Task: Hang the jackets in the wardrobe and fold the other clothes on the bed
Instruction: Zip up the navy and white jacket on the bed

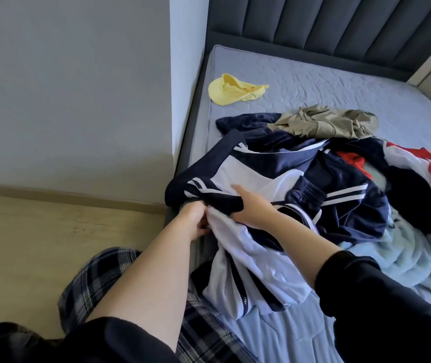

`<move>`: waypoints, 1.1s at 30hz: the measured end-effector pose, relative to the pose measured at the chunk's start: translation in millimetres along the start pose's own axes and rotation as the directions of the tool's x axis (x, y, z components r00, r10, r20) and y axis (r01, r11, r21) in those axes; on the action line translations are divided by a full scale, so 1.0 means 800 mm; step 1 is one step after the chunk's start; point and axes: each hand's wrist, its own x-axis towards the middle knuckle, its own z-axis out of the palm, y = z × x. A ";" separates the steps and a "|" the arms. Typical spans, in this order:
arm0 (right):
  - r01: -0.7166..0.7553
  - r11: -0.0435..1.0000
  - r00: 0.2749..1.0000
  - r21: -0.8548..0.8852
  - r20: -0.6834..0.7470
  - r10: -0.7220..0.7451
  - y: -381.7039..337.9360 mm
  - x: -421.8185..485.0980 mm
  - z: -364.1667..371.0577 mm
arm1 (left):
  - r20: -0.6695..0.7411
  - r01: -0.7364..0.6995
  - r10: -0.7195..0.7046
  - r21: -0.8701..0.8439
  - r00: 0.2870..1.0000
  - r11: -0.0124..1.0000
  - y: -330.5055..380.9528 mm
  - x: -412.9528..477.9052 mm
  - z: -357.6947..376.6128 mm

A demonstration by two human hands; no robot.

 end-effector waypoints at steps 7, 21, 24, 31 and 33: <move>-0.108 0.738 0.665 0.666 -0.504 0.551 0.055 -0.024 0.007 | -0.009 -0.105 0.105 0.013 0.994 0.994 0.002 0.012 -0.006; 0.157 0.987 0.737 -0.018 -0.664 -0.129 0.056 -0.050 -0.028 | 0.072 -0.040 0.019 0.297 0.997 0.954 -0.011 0.017 0.008; 0.075 0.955 0.942 -0.287 -0.293 -0.162 0.037 -0.025 -0.008 | 0.081 -0.047 0.028 0.242 0.996 0.969 -0.010 0.017 0.007; -0.081 0.982 0.911 0.173 -0.388 0.143 0.038 0.007 -0.021 | 0.092 -0.054 0.034 0.218 0.995 0.975 -0.008 0.011 0.004; -0.031 0.852 0.932 0.523 -0.293 0.214 0.035 0.002 -0.030 | 0.059 -0.056 0.046 0.192 0.997 0.980 -0.007 0.014 0.006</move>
